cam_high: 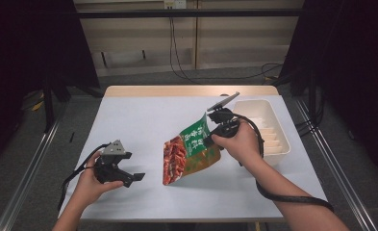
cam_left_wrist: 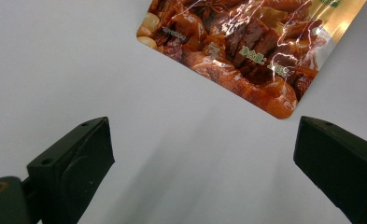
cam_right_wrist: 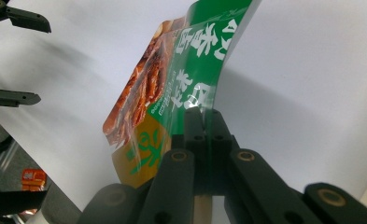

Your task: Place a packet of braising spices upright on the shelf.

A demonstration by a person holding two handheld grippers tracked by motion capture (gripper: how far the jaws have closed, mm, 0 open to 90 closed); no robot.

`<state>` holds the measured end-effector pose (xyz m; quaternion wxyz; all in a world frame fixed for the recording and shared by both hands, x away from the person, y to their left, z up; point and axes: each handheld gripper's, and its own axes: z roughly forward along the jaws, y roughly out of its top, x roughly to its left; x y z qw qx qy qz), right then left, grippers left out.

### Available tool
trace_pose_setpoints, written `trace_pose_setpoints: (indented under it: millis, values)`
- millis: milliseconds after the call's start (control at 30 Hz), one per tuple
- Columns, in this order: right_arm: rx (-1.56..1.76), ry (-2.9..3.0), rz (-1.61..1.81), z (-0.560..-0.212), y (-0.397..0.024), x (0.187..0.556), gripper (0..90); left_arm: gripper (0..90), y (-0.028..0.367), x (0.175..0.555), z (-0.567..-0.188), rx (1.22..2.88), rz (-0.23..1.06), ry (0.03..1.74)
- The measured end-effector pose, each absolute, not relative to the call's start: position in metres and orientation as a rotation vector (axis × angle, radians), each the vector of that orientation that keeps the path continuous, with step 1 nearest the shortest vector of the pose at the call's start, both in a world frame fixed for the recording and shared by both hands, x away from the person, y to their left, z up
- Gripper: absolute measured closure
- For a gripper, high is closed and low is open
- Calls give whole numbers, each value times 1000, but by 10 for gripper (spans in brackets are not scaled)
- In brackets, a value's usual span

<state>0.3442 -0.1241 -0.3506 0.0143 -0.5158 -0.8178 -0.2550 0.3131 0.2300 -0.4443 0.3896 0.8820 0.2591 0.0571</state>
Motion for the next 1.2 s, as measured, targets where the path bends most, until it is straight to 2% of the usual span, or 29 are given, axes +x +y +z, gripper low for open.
trace_pose_setpoints:
  millis: [500, 1200]
  values:
    - [-1519, -2656, -667, -314, -91, 358, 900, 47, 230, 312, -445, 2235, 140, 662]
    - [-1320, -2804, -441, -275, -68, 369, 900, 47, 231, 313, -443, 2231, 141, 662]
